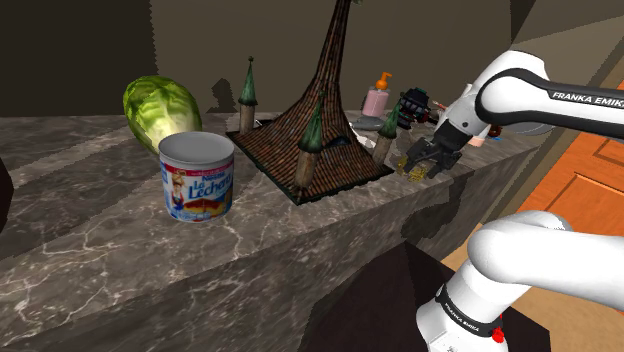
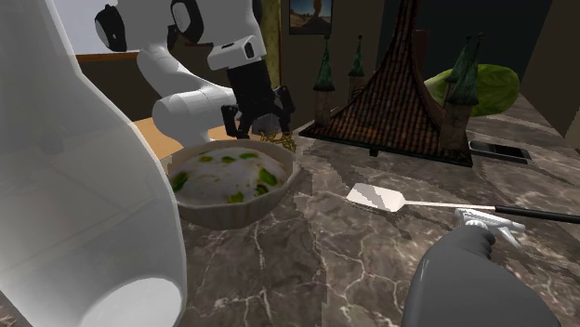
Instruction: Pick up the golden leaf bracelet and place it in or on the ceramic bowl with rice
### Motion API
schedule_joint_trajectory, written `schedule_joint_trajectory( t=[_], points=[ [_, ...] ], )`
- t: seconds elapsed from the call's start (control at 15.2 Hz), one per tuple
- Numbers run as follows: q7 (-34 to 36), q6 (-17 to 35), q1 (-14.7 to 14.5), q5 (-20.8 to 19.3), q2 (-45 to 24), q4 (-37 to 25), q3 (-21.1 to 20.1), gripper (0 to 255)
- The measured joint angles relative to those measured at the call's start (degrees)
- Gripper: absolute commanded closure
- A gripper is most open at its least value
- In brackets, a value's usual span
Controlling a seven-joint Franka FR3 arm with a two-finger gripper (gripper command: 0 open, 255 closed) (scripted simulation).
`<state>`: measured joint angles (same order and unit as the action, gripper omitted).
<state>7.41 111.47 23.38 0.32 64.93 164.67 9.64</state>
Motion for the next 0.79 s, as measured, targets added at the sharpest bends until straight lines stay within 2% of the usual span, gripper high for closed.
schedule_joint_trajectory(
  t=[0.26, 0.33, 0.79],
  points=[
    [0.0, 0.2, 0.0, 0.0, -0.1, 0.1, 0.0, 0],
    [0.0, 0.2, 0.0, 0.0, -0.1, 0.1, 0.0, 255],
    [0.0, 0.2, 0.0, 0.0, -0.1, 0.1, 0.0, 255]
  ],
)
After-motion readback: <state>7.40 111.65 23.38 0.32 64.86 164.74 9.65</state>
